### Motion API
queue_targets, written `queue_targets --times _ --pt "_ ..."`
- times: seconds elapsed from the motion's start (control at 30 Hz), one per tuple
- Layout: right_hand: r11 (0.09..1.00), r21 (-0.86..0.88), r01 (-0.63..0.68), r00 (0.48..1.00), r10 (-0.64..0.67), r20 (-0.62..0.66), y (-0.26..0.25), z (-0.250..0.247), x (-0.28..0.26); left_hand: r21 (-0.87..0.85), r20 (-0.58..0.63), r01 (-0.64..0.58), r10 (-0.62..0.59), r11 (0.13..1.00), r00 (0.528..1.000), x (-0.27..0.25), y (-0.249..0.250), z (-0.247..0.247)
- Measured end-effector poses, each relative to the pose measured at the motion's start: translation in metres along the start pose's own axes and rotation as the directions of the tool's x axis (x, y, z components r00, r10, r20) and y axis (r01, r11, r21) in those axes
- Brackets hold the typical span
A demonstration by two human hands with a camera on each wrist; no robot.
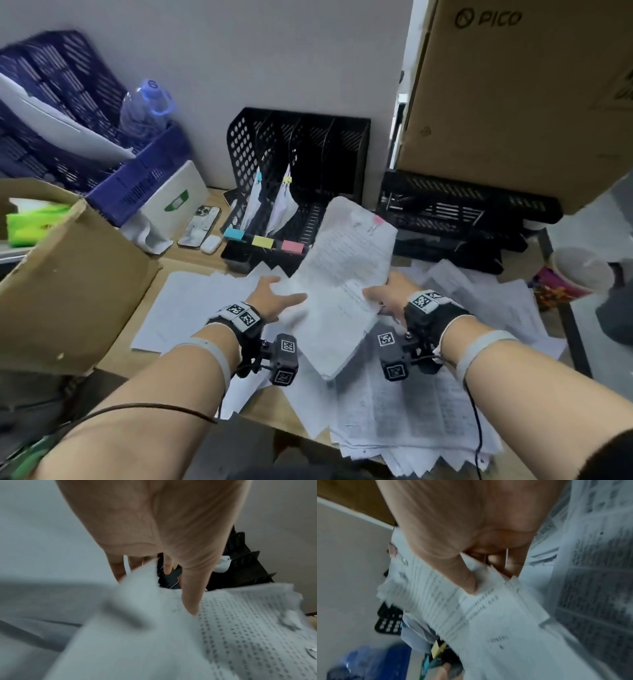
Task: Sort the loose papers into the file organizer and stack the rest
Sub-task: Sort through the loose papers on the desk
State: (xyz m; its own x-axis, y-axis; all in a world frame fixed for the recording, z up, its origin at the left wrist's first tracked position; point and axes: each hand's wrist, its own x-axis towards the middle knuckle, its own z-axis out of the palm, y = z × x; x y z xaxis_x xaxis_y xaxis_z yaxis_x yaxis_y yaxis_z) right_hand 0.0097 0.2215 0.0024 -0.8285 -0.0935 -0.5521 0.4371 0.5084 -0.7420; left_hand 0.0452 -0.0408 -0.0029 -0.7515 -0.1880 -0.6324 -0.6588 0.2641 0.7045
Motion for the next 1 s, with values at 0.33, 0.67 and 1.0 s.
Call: queue_targets --times 0.33,0.67,1.0 --pt "0.945 -0.292 0.144 0.976 -0.087 0.198 -0.018 0.025 -0.015 -0.139 0.092 -0.114 0.127 0.984 0.988 -0.002 0.003 -0.031" --pt "0.952 -0.294 -0.085 0.989 0.043 -0.144 -0.041 0.035 -0.008 -0.06 0.094 -0.11 0.115 0.992 0.989 -0.008 0.005 -0.052" --pt "0.94 -0.304 0.155 0.939 -0.045 0.34 -0.13 0.088 -0.045 -0.044 0.183 -0.332 0.334 0.942 0.925 -0.017 0.054 -0.062"
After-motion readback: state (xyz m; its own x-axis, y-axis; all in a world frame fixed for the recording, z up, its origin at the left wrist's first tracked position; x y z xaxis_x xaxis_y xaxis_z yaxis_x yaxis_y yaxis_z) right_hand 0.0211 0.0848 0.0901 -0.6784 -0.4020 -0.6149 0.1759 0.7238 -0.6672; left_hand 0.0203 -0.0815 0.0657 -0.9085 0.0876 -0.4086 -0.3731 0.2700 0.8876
